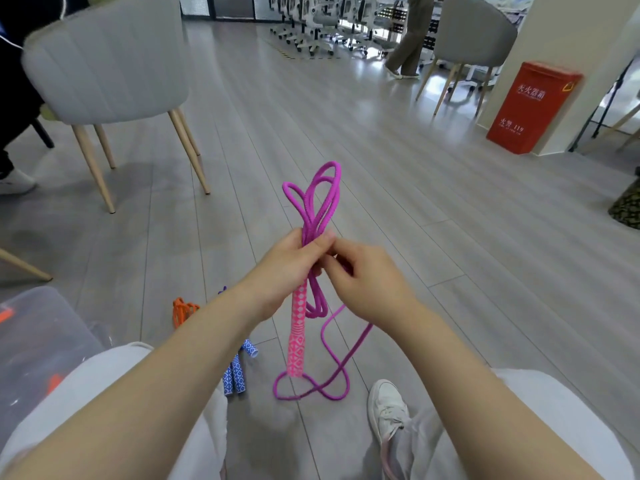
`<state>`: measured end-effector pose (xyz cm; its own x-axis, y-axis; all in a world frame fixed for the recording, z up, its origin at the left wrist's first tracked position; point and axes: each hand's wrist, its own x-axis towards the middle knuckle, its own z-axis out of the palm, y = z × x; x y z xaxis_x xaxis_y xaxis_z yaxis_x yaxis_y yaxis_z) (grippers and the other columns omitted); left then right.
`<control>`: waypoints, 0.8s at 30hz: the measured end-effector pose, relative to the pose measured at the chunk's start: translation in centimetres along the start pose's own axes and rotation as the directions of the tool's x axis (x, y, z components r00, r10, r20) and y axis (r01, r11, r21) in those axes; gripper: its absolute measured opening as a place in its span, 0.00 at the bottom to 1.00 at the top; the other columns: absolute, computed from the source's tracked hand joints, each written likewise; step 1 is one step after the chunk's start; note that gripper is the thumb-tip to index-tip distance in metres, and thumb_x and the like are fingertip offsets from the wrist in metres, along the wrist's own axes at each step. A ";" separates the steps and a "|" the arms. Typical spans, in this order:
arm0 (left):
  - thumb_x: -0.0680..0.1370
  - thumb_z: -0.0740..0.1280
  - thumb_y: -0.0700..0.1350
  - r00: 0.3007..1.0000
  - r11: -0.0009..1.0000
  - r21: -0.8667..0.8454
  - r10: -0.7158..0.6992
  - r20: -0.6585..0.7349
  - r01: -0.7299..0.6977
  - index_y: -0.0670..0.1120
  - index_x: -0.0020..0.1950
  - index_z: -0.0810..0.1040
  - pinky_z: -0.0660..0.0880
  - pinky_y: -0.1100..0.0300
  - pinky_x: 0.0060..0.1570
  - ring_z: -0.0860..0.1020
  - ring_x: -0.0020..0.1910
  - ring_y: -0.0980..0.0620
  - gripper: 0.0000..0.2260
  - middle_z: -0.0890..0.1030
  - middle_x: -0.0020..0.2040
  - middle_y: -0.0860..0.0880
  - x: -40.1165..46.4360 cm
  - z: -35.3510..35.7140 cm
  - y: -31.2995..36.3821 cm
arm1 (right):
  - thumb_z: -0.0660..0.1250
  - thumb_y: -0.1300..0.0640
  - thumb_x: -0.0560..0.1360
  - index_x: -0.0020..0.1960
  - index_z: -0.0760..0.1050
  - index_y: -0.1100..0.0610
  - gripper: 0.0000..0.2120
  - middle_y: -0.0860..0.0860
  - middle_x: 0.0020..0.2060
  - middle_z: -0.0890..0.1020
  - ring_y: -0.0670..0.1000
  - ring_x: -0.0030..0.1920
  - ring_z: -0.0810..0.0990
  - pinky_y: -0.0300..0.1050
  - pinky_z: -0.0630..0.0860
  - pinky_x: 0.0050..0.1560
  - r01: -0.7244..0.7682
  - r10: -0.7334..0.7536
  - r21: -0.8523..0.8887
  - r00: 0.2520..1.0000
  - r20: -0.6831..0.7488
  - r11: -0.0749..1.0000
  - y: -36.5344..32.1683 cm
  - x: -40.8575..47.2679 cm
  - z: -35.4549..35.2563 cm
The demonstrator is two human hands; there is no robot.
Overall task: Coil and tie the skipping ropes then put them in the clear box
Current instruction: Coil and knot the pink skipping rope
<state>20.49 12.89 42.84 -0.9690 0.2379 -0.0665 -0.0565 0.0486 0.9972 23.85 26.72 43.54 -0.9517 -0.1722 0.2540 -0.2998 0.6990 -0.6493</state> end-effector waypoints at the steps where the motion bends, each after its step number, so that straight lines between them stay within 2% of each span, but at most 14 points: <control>1: 0.81 0.64 0.49 1.000 1.000 0.025 0.008 -0.018 -0.007 0.44 0.50 0.75 0.75 0.52 0.48 0.75 0.43 0.49 0.09 0.77 0.42 0.45 0.0 0.0 -0.1 | 0.61 0.54 0.79 0.47 0.79 0.49 0.08 0.44 0.28 0.77 0.45 0.30 0.73 0.38 0.66 0.30 0.020 -0.019 -0.053 1.000 0.015 0.998 0.1 0.0 0.0; 5: 0.81 0.62 0.49 0.997 0.989 0.144 0.031 -0.076 -0.020 0.47 0.47 0.75 0.74 0.60 0.43 0.75 0.38 0.55 0.07 0.77 0.38 0.50 0.0 -0.3 -0.5 | 0.59 0.50 0.81 0.50 0.77 0.48 0.08 0.44 0.28 0.73 0.45 0.30 0.72 0.40 0.65 0.29 0.020 -0.003 -0.173 0.996 0.094 0.985 0.0 -0.1 0.2; 7: 0.82 0.61 0.47 0.998 0.996 0.094 0.011 -0.060 -0.005 0.46 0.48 0.75 0.74 0.62 0.41 0.76 0.37 0.55 0.07 0.77 0.36 0.52 0.0 -0.4 -0.5 | 0.61 0.46 0.80 0.46 0.74 0.45 0.07 0.44 0.28 0.74 0.45 0.30 0.72 0.39 0.64 0.29 -0.018 0.036 -0.126 0.989 0.145 0.992 0.0 0.0 -0.1; 8: 0.83 0.60 0.46 0.999 1.000 0.008 -0.015 -0.046 0.015 0.45 0.49 0.75 0.75 0.61 0.41 0.77 0.37 0.53 0.07 0.79 0.36 0.51 0.1 -0.3 -0.5 | 0.62 0.45 0.79 0.43 0.72 0.44 0.08 0.42 0.28 0.75 0.43 0.28 0.72 0.36 0.64 0.28 -0.046 0.058 -0.076 0.986 0.154 0.996 0.1 0.1 -0.3; 10: 0.83 0.58 0.45 0.997 0.967 -0.248 -0.075 -0.036 0.063 0.43 0.49 0.73 0.77 0.55 0.45 0.80 0.39 0.49 0.08 0.81 0.39 0.48 0.7 -0.5 -0.1 | 0.63 0.41 0.78 0.40 0.74 0.49 0.13 0.39 0.26 0.74 0.42 0.27 0.69 0.34 0.63 0.29 -0.110 0.110 -0.007 0.984 0.137 0.994 0.5 0.4 -1.1; 12: 0.84 0.57 0.45 0.993 0.876 -0.479 -0.104 -0.063 0.062 0.43 0.45 0.71 0.77 0.51 0.49 0.82 0.39 0.49 0.10 0.80 0.35 0.49 1.5 -1.2 0.2 | 0.64 0.39 0.77 0.41 0.77 0.53 0.18 0.42 0.26 0.71 0.43 0.28 0.68 0.40 0.66 0.33 -0.161 0.161 -0.007 0.980 0.120 0.987 1.3 0.6 -2.1; 14: 0.84 0.56 0.46 0.987 0.787 -0.614 -0.133 -0.088 0.051 0.46 0.42 0.69 0.77 0.52 0.50 0.81 0.36 0.51 0.11 0.76 0.30 0.52 2.0 -2.3 0.5 | 0.64 0.38 0.76 0.42 0.78 0.52 0.18 0.45 0.27 0.71 0.46 0.30 0.69 0.46 0.69 0.35 -0.208 0.203 0.016 0.967 0.152 0.978 2.1 0.6 -3.3; 16: 0.84 0.56 0.47 0.981 0.729 -0.684 -0.156 -0.115 0.036 0.47 0.40 0.68 0.78 0.56 0.46 0.79 0.32 0.53 0.13 0.73 0.27 0.53 2.2 -3.5 0.9 | 0.66 0.39 0.75 0.42 0.79 0.52 0.16 0.46 0.28 0.72 0.47 0.31 0.71 0.47 0.73 0.35 -0.249 0.233 0.056 0.950 0.206 0.967 2.7 0.4 -4.7; 19: 0.84 0.57 0.47 0.942 0.655 -0.751 -0.195 -0.272 -0.081 0.47 0.40 0.67 0.77 0.62 0.36 0.76 0.27 0.56 0.13 0.71 0.24 0.54 2.5 -5.7 1.6 | 0.72 0.48 0.73 0.42 0.80 0.54 0.09 0.47 0.28 0.74 0.48 0.31 0.73 0.49 0.78 0.40 -0.312 0.285 0.101 0.933 0.219 0.945 4.0 0.0 -7.2; 21: 0.84 0.57 0.47 0.887 0.606 -0.771 -0.223 -0.404 -0.198 0.47 0.41 0.67 0.75 0.61 0.35 0.74 0.25 0.57 0.11 0.70 0.23 0.54 2.6 -7.5 2.0 | 0.73 0.51 0.73 0.42 0.81 0.54 0.06 0.46 0.27 0.75 0.47 0.32 0.73 0.48 0.74 0.41 -0.328 0.307 0.106 0.935 0.179 0.939 4.8 -0.3 -8.9; 22: 0.83 0.58 0.46 0.860 0.620 -0.746 -0.217 -0.462 -0.245 0.47 0.42 0.68 0.75 0.61 0.35 0.74 0.25 0.57 0.10 0.70 0.23 0.54 2.6 -8.2 2.1 | 0.72 0.52 0.74 0.42 0.81 0.54 0.06 0.46 0.27 0.75 0.46 0.32 0.72 0.46 0.72 0.41 -0.329 0.310 0.130 0.939 0.150 0.935 5.1 -0.5 -9.6; 24: 0.83 0.59 0.45 0.837 0.723 -0.639 -0.159 -0.524 -0.263 0.46 0.45 0.68 0.76 0.60 0.35 0.73 0.26 0.57 0.07 0.71 0.26 0.54 2.4 -8.6 2.2 | 0.70 0.53 0.76 0.44 0.82 0.55 0.06 0.49 0.29 0.75 0.48 0.32 0.72 0.45 0.71 0.41 -0.316 0.306 0.249 0.949 0.081 0.915 5.4 -0.8 -10.4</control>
<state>15.96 5.20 45.13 -0.9278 -0.3172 -0.1963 0.0607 -0.6476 0.7596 23.66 37.82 47.29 -0.9999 -0.0062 -0.0157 0.0102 0.5212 -0.8534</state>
